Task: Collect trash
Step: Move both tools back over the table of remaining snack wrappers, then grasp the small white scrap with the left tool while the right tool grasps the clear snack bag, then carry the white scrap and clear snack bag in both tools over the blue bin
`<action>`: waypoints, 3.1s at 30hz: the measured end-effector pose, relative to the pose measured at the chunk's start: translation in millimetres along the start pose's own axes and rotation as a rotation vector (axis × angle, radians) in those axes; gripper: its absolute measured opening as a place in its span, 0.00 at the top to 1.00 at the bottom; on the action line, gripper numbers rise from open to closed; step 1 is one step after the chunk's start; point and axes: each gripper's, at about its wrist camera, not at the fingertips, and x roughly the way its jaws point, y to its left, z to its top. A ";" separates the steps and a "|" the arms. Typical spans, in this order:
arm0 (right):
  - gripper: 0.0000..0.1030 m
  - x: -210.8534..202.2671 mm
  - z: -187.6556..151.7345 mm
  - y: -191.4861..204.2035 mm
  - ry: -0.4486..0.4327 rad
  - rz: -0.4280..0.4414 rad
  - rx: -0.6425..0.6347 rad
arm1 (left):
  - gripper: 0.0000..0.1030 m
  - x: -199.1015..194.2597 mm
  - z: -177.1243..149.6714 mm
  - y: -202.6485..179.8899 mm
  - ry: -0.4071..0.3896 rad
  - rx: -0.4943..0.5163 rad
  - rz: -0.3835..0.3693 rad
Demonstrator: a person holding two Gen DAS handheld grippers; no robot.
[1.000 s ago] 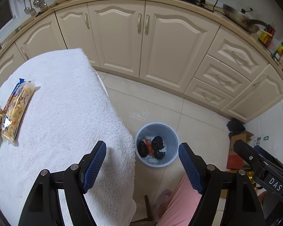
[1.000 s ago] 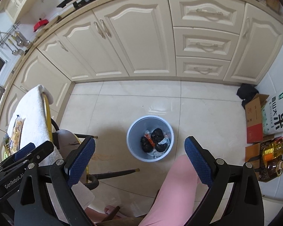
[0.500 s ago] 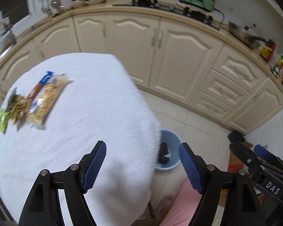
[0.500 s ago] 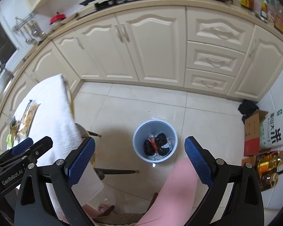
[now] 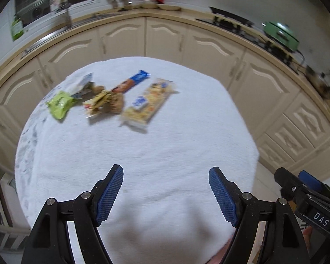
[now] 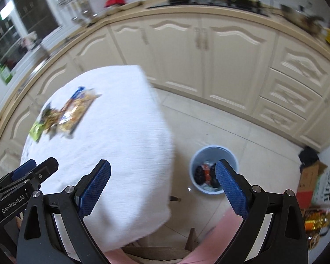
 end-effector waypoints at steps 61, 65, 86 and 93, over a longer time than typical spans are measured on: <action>0.58 186.6 102.6 172.0 0.310 0.215 -0.134 | 0.77 188.8 134.0 180.6 0.193 -0.304 0.031; 0.59 181.1 98.0 163.1 0.325 0.243 -0.122 | 0.78 183.3 129.0 176.1 0.198 -0.299 0.020; 0.65 115.1 60.2 110.1 0.278 0.286 -0.071 | 0.82 108.3 77.6 134.9 0.171 -0.236 -0.039; 0.67 85.8 54.5 76.7 0.224 0.277 -0.029 | 0.82 81.6 70.8 104.7 0.148 -0.191 -0.076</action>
